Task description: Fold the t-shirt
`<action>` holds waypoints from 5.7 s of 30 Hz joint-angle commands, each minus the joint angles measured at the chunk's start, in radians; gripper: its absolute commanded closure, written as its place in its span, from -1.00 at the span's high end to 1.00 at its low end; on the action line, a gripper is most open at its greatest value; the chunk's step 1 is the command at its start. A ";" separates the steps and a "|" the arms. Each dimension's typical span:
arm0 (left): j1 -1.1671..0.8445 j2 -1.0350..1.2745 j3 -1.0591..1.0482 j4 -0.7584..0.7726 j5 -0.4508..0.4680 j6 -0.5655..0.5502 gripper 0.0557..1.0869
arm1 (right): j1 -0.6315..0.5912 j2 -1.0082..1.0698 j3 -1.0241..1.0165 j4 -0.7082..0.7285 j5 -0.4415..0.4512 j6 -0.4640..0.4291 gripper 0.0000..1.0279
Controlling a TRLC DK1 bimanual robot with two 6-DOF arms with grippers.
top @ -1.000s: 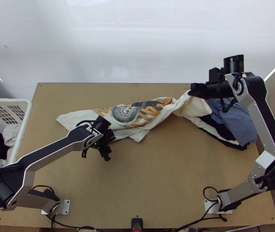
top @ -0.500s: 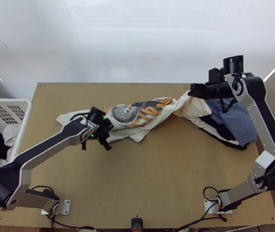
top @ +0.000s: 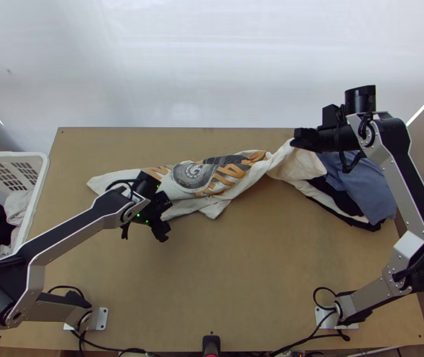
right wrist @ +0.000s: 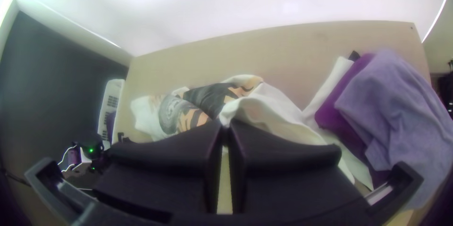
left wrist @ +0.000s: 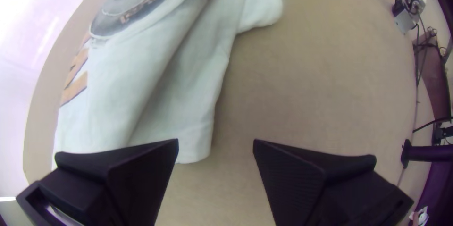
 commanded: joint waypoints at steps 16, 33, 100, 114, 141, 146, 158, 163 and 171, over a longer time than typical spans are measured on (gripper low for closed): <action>0.032 0.203 0.011 0.173 -0.017 0.046 -0.93 | -0.006 -0.006 -0.025 0.003 0.000 -0.001 -0.94; -0.086 -0.190 0.463 -0.487 0.184 -0.124 -0.93 | -0.017 -0.005 -0.023 0.007 0.000 -0.007 -0.94; 0.261 -0.185 -0.172 0.435 0.051 0.367 0.89 | 0.012 -0.103 -0.189 0.038 0.018 0.002 -0.94; 0.153 -0.108 -0.371 0.911 -0.027 0.480 0.69 | 0.007 -0.117 -0.210 0.047 0.018 0.004 -0.94; 0.224 0.146 -0.195 1.015 -0.026 0.500 -0.08 | -0.017 -0.137 -0.253 0.066 0.018 -0.006 -0.94; 0.222 0.162 -0.178 1.015 -0.026 0.486 -0.31 | -0.017 -0.137 -0.256 0.066 0.018 -0.006 -0.94; 0.233 0.146 0.020 0.782 -0.115 0.221 -0.93 | -0.016 -0.135 -0.255 0.072 0.018 -0.006 -0.94; 0.249 0.125 0.210 0.280 -0.092 0.040 -0.93 | -0.016 -0.134 -0.253 0.081 0.018 -0.006 -0.94; 0.302 0.140 0.457 -0.244 0.134 -0.119 -0.93 | -0.006 -0.134 -0.265 0.081 0.018 -0.001 -0.94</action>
